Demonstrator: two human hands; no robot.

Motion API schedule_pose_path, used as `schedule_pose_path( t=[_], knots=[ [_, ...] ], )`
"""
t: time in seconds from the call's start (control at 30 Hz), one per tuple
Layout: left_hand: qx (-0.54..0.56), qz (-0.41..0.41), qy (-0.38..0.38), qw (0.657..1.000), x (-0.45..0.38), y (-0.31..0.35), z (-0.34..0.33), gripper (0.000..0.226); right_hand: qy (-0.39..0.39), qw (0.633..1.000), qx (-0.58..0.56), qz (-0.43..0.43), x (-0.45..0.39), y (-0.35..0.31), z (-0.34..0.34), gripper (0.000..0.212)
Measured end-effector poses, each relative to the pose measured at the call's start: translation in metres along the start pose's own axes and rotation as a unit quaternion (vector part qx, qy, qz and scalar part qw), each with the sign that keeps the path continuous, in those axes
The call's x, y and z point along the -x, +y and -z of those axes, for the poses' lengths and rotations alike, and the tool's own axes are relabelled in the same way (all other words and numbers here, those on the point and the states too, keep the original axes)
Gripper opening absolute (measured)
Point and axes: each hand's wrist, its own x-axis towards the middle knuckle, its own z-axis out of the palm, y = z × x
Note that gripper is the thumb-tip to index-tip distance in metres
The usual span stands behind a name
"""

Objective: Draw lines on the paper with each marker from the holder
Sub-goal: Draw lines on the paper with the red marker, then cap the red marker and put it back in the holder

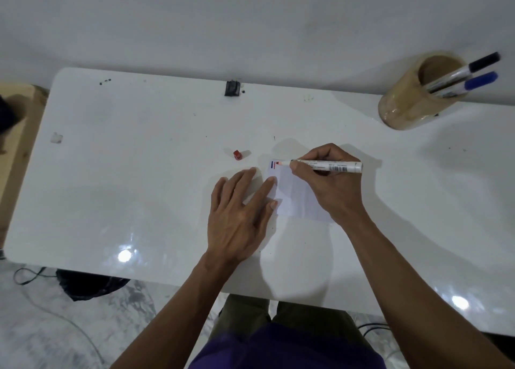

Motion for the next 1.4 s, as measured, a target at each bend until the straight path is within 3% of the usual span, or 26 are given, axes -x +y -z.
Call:
schedule_pose_path(
  t=[0.17,0.3,0.53,0.67,0.77,0.93,1.03,1.17,1.4],
  knots=[
    [0.112,0.137,0.057,0.983,-0.020,0.004,0.025,0.039,-0.012,0.998,-0.062,-0.014,-0.001,-0.023,0.003,0.019],
    [0.116,0.240,0.054,0.962,-0.052,-0.002,0.040,0.036,-0.020,0.994,-0.107,-0.020,0.001,-0.038,0.005,0.019],
    [0.063,0.226,0.008,0.972,-0.069,-0.016,0.037,0.017,0.000,0.992,-0.124,-0.036,0.016,-0.047,0.012,0.018],
    [0.124,0.248,0.016,0.961,-0.072,-0.011,0.043,0.015,0.026,0.993,-0.115,-0.033,0.024,-0.056,0.013,0.015],
    [0.267,0.302,0.060,0.913,-0.072,-0.001,0.060,0.013,0.043,0.992,-0.120,-0.024,0.031,-0.068,0.010,0.009],
    [0.542,0.398,0.066,0.737,-0.065,0.022,0.107,0.021,0.054,0.991,-0.121,0.020,0.049,-0.096,-0.005,0.007],
    [0.628,0.395,0.040,0.669,-0.051,0.028,0.127,0.026,0.048,0.991,-0.112,0.056,0.066,-0.109,-0.017,0.008],
    [0.682,0.396,0.018,0.614,-0.030,0.030,0.141,0.026,0.047,0.991,-0.106,0.073,0.090,-0.114,-0.029,0.009],
    [0.718,0.389,-0.006,0.577,0.000,0.029,0.152,0.027,0.051,0.992,-0.075,0.091,0.122,-0.109,-0.039,0.008]
  ],
)
